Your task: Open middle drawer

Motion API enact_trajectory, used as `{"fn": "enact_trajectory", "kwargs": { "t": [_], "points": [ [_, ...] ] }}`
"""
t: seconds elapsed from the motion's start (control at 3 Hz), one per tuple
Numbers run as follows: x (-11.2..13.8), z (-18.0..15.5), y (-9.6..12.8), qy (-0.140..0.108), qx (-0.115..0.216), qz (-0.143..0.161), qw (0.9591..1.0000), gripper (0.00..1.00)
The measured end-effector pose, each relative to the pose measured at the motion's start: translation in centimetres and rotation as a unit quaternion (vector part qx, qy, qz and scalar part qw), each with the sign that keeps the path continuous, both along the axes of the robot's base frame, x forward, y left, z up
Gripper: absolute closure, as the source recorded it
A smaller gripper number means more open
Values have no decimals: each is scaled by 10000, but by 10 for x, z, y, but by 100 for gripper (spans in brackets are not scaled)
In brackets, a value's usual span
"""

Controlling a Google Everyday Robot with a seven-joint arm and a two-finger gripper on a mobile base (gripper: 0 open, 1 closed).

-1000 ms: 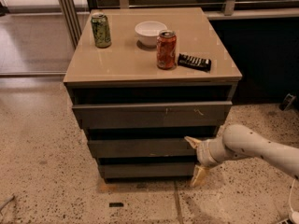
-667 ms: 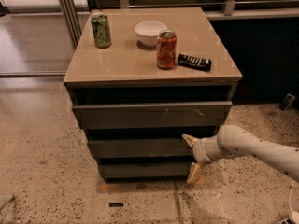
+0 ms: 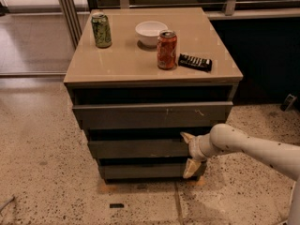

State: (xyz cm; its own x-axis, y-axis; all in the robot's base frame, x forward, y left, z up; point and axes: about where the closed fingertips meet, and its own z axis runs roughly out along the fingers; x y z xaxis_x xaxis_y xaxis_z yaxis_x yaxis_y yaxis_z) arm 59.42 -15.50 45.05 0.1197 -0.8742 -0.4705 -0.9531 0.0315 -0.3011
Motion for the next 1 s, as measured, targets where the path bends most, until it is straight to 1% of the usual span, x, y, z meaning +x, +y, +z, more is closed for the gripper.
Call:
{"fn": "enact_trajectory", "kwargs": {
  "t": [0.33, 0.67, 1.0],
  "points": [
    [15, -11, 4, 33, -38, -55, 10000, 0],
    [27, -21, 13, 102, -48, -35, 9999, 0],
    [32, -31, 22, 197, -52, 20, 9998, 0]
  ]
}}
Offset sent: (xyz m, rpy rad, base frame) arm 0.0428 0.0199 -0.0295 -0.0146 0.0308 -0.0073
